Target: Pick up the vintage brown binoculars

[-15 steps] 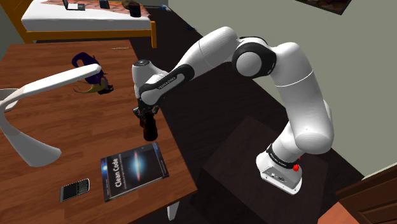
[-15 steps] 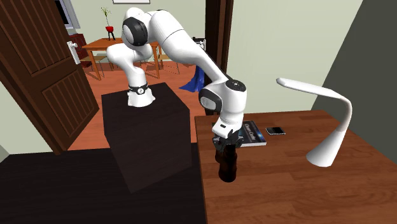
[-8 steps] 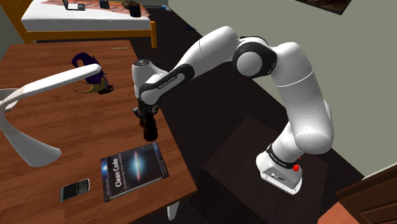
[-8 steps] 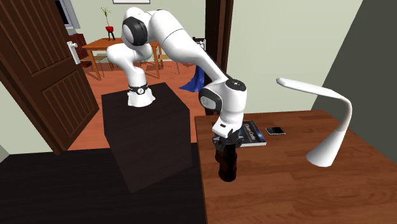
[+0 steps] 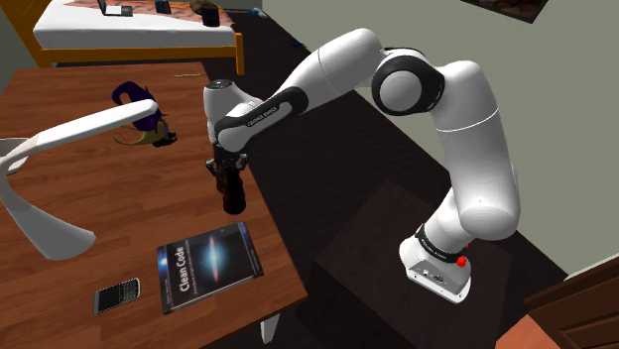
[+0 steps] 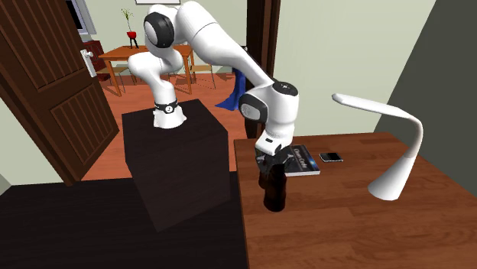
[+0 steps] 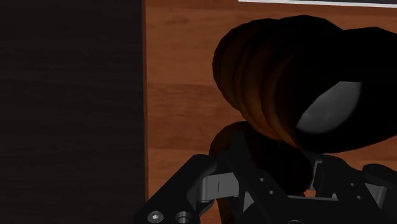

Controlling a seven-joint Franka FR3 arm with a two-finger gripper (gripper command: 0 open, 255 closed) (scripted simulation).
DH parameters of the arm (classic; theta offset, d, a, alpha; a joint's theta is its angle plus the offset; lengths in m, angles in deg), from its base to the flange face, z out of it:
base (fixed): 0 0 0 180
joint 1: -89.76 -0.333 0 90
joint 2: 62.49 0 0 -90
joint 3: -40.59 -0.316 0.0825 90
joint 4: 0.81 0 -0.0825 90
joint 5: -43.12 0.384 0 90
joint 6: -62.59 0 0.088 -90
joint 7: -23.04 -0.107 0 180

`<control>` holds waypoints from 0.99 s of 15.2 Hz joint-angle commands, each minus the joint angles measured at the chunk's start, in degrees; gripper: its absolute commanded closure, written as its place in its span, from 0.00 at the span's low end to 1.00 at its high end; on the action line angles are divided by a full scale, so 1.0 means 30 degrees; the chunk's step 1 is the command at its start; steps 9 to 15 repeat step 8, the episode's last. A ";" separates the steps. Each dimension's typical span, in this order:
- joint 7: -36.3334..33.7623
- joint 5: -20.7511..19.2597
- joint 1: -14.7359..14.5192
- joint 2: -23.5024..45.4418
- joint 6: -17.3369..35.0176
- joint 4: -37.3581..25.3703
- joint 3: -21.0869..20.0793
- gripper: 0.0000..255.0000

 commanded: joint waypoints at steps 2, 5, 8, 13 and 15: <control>0.0059 0.0096 0.0066 -0.0494 -0.0516 -0.0058 -0.0085 1.00; 0.0098 0.0191 0.0121 -0.0982 -0.1006 -0.0063 -0.0166 1.00; 0.0114 0.0228 0.0141 -0.1163 -0.1198 -0.0076 -0.0196 1.00; 0.0114 0.0228 0.0141 -0.1163 -0.1198 -0.0076 -0.0196 1.00; 0.0114 0.0228 0.0141 -0.1163 -0.1198 -0.0076 -0.0196 1.00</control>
